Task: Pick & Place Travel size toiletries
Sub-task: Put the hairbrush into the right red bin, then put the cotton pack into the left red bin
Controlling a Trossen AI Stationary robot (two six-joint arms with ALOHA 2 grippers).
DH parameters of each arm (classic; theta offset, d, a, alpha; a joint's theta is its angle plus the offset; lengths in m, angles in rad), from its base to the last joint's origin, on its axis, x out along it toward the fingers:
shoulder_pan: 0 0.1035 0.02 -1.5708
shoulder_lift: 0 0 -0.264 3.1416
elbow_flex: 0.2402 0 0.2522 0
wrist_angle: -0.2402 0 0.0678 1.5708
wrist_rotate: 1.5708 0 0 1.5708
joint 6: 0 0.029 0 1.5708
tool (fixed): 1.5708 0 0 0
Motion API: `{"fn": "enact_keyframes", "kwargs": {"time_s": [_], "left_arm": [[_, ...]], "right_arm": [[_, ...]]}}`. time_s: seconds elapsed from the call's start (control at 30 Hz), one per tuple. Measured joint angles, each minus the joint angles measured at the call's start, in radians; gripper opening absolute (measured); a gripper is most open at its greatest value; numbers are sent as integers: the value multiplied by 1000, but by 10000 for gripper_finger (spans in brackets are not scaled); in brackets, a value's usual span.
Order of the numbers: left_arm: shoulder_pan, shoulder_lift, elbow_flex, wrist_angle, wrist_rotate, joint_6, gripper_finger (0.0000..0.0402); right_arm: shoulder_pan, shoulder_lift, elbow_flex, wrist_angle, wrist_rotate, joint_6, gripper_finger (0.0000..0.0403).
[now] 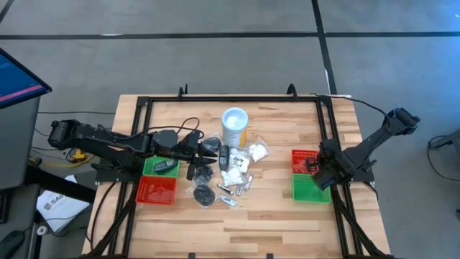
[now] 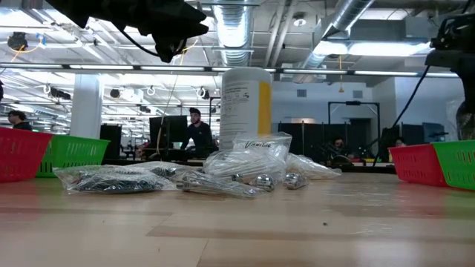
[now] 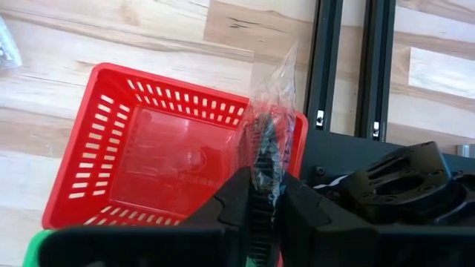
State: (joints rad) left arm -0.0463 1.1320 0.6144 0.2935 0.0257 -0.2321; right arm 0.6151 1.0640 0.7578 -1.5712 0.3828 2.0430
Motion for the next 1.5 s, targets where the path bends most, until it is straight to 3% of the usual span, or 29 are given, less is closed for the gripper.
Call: {"fn": "enact_keyframes", "kwargs": {"time_s": [0.77, 0.93, 1.13, 1.33, 1.5], "left_arm": [[0, 0, 0, -1, 0, 0, 87], [0, 0, 0, -1, 0, 0, 87], [0, 0, 0, -1, 0, 0, 88], [0, 0, 0, -2, 0, 0, 88], [0, 0, 0, -4, 0, -2, 88]], "right_arm": [[0, 54, 0, 16, 0, -12, 161], [0, 54, 0, 18, 0, -26, 159], [0, 54, 4, 12, 11, -38, 128], [0, 54, 47, 28, 116, -117, 118], [-14, 54, 56, 179, 251, -269, 124]]}}
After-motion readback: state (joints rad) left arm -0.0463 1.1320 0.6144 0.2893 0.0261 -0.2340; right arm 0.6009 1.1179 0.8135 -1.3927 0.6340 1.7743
